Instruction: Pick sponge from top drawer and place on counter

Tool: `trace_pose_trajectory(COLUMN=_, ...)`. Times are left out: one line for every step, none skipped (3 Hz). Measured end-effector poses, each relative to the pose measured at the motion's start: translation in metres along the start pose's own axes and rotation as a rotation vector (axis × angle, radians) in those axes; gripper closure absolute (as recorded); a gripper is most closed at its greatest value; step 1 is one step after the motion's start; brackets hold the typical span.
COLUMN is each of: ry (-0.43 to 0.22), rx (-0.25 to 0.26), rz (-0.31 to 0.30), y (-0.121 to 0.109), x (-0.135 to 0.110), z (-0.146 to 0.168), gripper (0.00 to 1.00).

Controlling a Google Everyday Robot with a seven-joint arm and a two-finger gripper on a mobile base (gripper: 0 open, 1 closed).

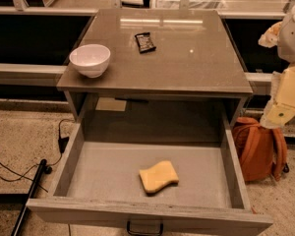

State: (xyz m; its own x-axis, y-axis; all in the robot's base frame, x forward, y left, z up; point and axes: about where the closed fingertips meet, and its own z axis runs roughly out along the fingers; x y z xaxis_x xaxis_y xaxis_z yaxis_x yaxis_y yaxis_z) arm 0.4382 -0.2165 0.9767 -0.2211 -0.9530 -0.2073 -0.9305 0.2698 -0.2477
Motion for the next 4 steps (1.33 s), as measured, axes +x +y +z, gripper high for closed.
trace_pose_trajectory(ry=0.000, rx=0.000, rz=0.000, y=0.000, x=0.000, z=0.000, gripper=0.00)
trace_pose_trajectory(ry=-0.023, rx=-0.018, rz=-0.095, y=0.004, x=-0.025, z=0.042, gripper=0.00)
trace_pose_trajectory(ry=-0.018, rx=-0.087, rz=-0.280, y=0.019, x=-0.058, z=0.152, gripper=0.00)
trace_pose_trajectory(ry=-0.086, rx=-0.130, rz=-0.425, y=0.035, x=-0.059, z=0.219, gripper=0.00)
